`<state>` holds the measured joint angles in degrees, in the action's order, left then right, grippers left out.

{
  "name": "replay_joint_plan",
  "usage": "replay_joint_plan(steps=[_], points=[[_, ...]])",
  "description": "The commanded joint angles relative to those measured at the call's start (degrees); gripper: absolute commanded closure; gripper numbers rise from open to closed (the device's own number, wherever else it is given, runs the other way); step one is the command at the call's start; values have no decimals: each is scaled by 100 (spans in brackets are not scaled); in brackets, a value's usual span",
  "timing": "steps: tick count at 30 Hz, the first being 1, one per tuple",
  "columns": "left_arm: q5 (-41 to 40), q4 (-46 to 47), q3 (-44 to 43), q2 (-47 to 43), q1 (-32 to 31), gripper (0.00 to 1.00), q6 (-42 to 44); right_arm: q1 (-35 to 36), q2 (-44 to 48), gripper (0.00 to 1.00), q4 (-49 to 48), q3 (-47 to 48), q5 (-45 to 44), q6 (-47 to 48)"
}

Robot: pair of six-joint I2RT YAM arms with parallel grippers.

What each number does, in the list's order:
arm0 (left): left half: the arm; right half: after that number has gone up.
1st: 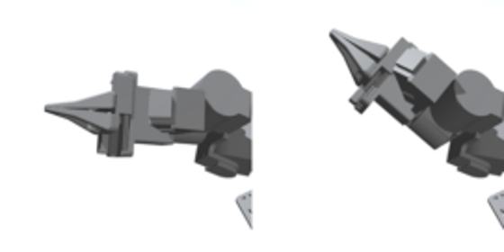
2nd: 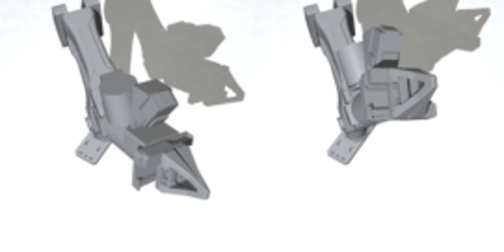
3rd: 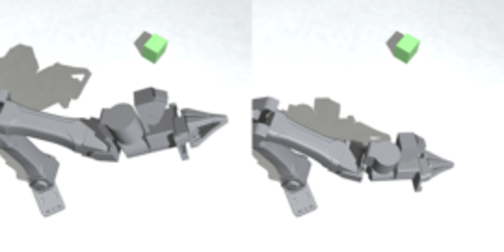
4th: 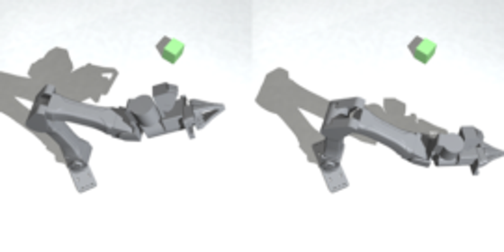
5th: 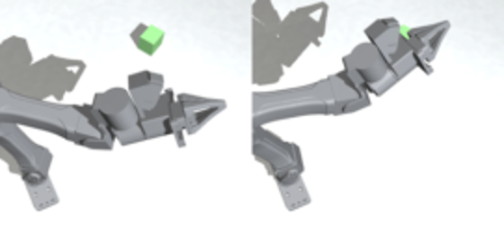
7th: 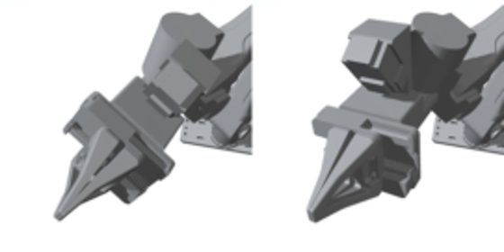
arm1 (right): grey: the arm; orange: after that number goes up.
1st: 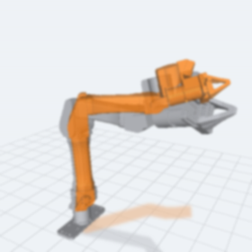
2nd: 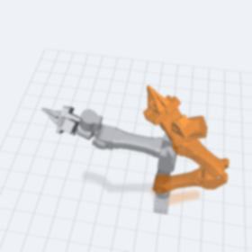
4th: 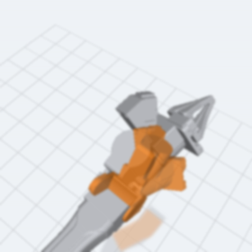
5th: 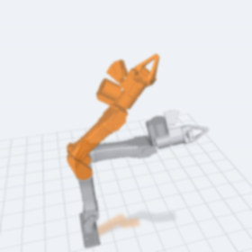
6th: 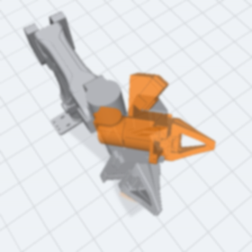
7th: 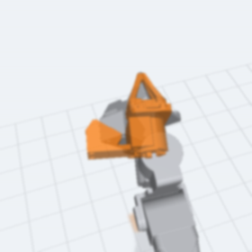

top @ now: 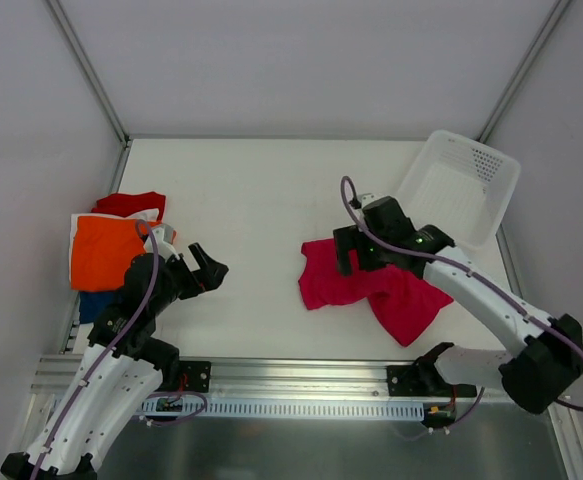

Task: Fold and stack the t-shirts
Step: Move the tshirt to the center of the board

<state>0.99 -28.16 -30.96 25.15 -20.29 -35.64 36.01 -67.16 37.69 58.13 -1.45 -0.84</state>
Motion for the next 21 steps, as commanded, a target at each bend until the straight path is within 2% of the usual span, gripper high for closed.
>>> replay_joint_plan(steps=[1, 6, 10, 17, 21], points=[[-29, 153, 55, 34, -36, 1, -66, 257, -797, 1, -798, -56, 506, -188], [6, 223, 169, 25, -36, 1, -136, 722, -2053, 0, -1369, 32, 550, -390], [103, 425, 441, -123, -27, 1, -171, 995, -2520, 1, -1466, 207, 383, -505], [111, 478, 495, -151, -36, 1, -172, 1426, -2671, 1, -1300, 401, 181, -549], [147, 531, 486, -62, -36, 1, -180, 1697, -2549, 1, -1055, 645, -397, -593]])
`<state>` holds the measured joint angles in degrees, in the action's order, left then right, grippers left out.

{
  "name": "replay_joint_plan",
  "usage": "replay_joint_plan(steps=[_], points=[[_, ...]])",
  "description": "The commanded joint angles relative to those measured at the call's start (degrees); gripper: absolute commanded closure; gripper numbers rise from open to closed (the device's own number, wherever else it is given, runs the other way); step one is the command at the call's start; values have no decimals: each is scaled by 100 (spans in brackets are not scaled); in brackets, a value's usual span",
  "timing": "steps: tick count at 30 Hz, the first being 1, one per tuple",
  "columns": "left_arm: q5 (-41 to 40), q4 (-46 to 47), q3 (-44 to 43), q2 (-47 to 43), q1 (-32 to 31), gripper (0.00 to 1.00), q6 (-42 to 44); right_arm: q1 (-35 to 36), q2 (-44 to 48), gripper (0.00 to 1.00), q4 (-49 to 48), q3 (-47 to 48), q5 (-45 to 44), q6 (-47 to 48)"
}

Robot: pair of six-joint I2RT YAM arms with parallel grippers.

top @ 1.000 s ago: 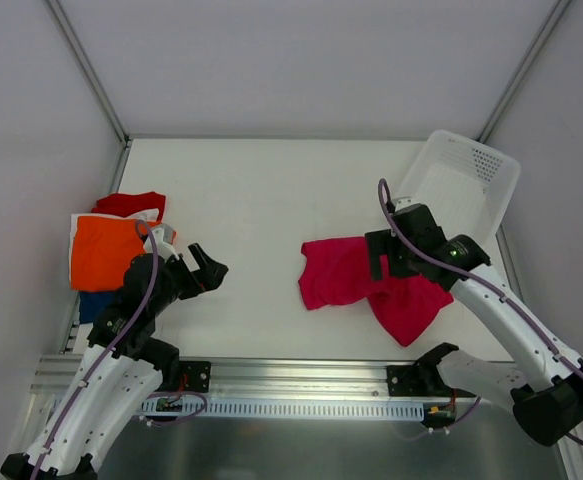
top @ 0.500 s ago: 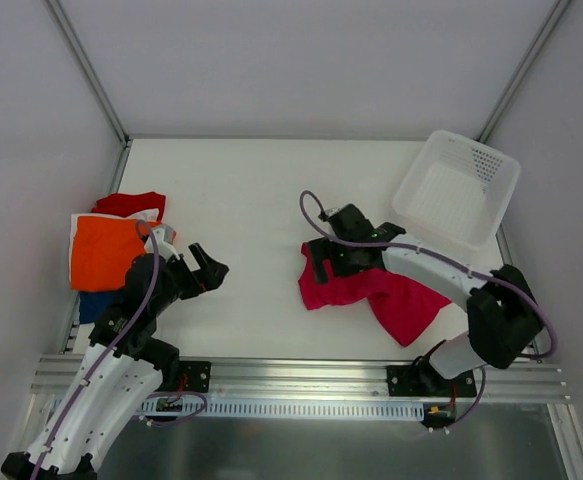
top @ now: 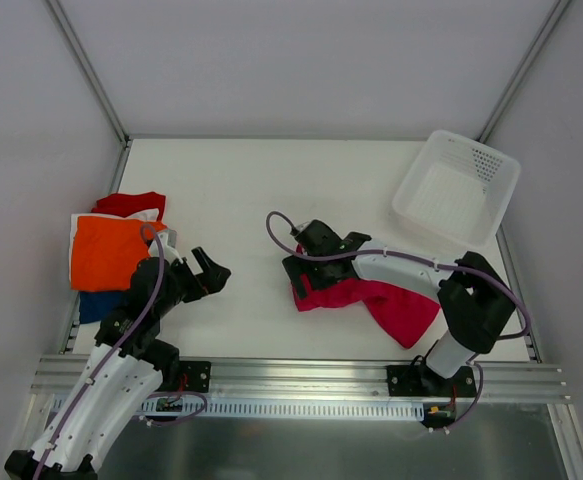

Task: Fold and stack the t-shirts
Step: Move the tshirt to the center of the board, then flatten the tshirt out

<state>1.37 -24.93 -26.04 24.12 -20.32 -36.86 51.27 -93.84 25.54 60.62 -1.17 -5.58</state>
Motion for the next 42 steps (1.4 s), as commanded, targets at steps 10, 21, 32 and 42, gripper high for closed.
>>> replay_joint_plan(steps=[10, 21, 32, 42], points=[[119, 225, 90, -109, -34, 1, -40, 454, -871, 1, 294, 1294, -402, -4], [470, 612, 538, -381, -34, 1, -84, 516, -1207, 9, 311, 996, -744, -206], [566, 831, 574, -250, -25, 1, -128, 621, -776, 100, 698, 1083, -1105, -198], [567, 1007, 618, 49, -34, 1, -190, 762, -1153, 100, 1354, 4305, 871, 505]])
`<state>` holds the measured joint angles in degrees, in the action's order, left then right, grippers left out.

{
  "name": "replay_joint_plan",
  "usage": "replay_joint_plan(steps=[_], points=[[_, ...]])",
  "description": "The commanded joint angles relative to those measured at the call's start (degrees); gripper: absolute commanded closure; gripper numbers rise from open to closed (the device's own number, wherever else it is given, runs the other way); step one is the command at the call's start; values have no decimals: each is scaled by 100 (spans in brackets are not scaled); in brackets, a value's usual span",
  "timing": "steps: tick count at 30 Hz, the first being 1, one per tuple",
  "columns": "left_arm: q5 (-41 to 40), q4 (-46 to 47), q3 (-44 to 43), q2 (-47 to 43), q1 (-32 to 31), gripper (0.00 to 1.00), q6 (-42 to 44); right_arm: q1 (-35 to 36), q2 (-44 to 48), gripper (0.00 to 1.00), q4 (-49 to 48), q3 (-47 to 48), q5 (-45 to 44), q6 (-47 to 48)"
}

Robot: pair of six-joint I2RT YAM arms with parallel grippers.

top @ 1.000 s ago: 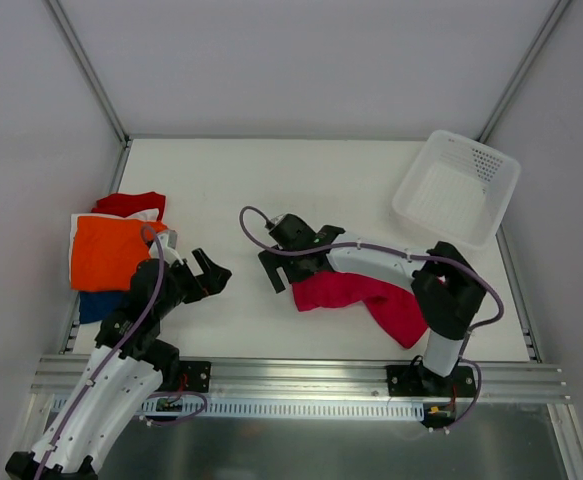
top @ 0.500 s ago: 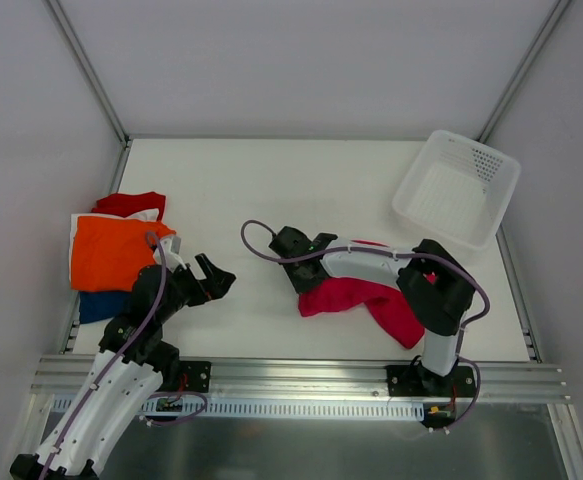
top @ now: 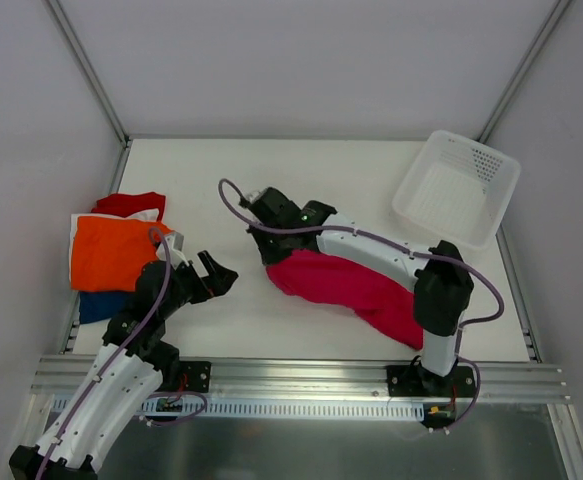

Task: Fold and stack the t-shirts
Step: Flatten the tshirt out

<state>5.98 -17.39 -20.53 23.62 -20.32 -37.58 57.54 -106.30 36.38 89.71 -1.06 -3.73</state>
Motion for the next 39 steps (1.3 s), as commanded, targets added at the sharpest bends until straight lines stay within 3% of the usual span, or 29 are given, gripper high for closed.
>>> replay_joint_plan(steps=[1, 6, 12, 16, 20, 23, 31, 39], points=[[97, 262, 67, 143, -34, 1, -135, 135, -65, 100, 421, 1818, 1027, 329], [44, 324, 120, 205, -34, 1, -179, 100, -312, 100, 1300, 4268, 1714, 618], [17, 376, 155, 240, -43, 1, -214, -304, 776, 100, 1354, 4337, 1618, 592], [53, 394, 137, 275, -43, 1, -214, -761, 1804, 100, 1345, 3172, 1127, 610], [61, 429, 173, 266, -43, 1, -232, -841, 2876, 100, 1337, 1547, -661, 584], [61, 438, 199, 284, -51, 1, -232, -902, 3597, 100, 1372, 325, -1501, 391], [61, 473, 234, 372, -60, 1, -223, -911, 4766, 99, 2101, -1438, -2635, -585], [53, 517, 234, 460, -60, 1, -206, -902, 5128, 100, 3075, -2581, -3233, -1691]])
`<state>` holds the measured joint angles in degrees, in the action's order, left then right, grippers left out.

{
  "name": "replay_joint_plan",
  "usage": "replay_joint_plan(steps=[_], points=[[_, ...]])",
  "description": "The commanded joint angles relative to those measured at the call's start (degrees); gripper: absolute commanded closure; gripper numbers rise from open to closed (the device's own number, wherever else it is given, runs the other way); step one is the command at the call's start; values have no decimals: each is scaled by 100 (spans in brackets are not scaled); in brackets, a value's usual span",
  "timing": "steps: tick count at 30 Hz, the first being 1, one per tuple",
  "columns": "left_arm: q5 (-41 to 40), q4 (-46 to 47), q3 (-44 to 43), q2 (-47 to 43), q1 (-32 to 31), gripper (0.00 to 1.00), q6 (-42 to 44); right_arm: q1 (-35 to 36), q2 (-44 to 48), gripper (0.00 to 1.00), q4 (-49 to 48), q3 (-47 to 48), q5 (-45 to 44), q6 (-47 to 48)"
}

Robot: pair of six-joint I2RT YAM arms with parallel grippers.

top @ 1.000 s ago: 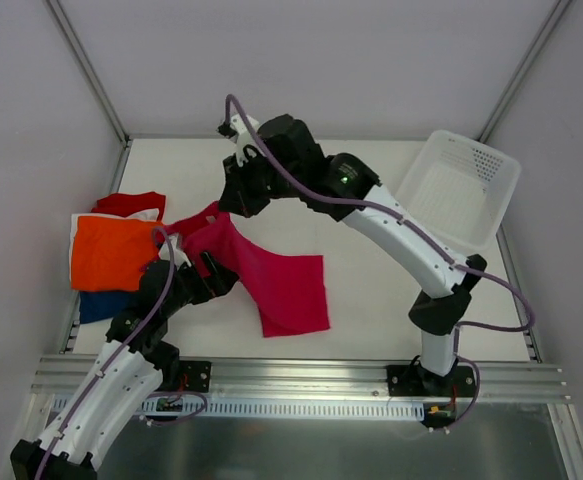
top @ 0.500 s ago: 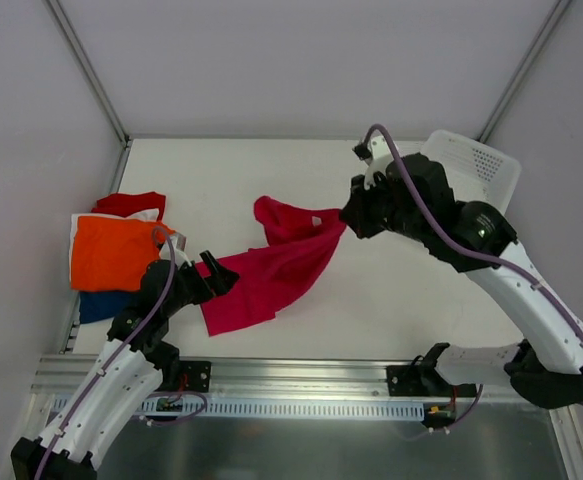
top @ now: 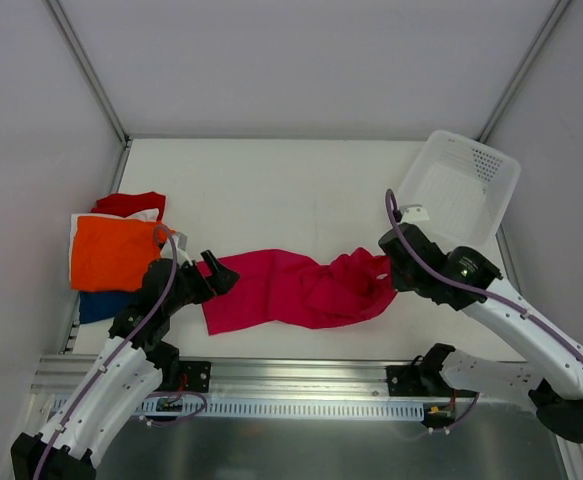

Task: Fold and stack the t-shirts
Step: Flatten the tshirt out

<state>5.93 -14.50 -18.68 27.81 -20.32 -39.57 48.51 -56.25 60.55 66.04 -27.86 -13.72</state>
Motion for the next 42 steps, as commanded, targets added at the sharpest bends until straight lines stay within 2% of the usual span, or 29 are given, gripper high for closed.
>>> replay_joint_plan(steps=[1, 7, 11, 12, 13, 16, 19, 24, 32, 36, 38, 42], points=[[48, 229, 57, 49, -69, 1, 11, -8, 140, 99, 764, -406, -632, -964], [-408, 220, -4, 364, -60, 1, 99, 62, 378, 99, 1607, -751, -1062, -1739], [-847, 255, -206, 1128, -139, 2, 55, 149, 483, 93, 2642, -540, -1441, -2432], [-944, 255, -320, 1478, -174, 2, 37, 176, 527, 87, 2776, -531, -1511, -2530], [-1154, 255, -382, 1655, -288, 3, 37, 176, 562, 53, 2952, -531, -1590, -2583], [-1611, 255, -628, 2253, -569, 5, -7, 220, 720, 5, 3015, -592, -1661, -2759], [-1911, 264, -778, 2562, -754, 5, -33, 316, 904, 1, 2761, -575, -1723, -2689], [-2087, 264, -778, 2685, -816, 5, -51, 343, 1107, 0, 2058, -645, -1548, -2198], [-2535, -79, -971, 2676, -1053, 10, -156, 326, 871, 0, 143, -935, -1266, -1046], [-2746, -184, -1112, 2913, -1325, 9, -244, 55, 660, 0, -1260, -1128, -461, -502], [-2791, -211, -1138, 3089, -1422, 10, -340, -87, 545, 1, -1642, -1304, -3, -326], [-3010, -220, -1165, 3362, -1729, 10, -472, -271, 89, 1, -2239, -1541, 175, -272]])
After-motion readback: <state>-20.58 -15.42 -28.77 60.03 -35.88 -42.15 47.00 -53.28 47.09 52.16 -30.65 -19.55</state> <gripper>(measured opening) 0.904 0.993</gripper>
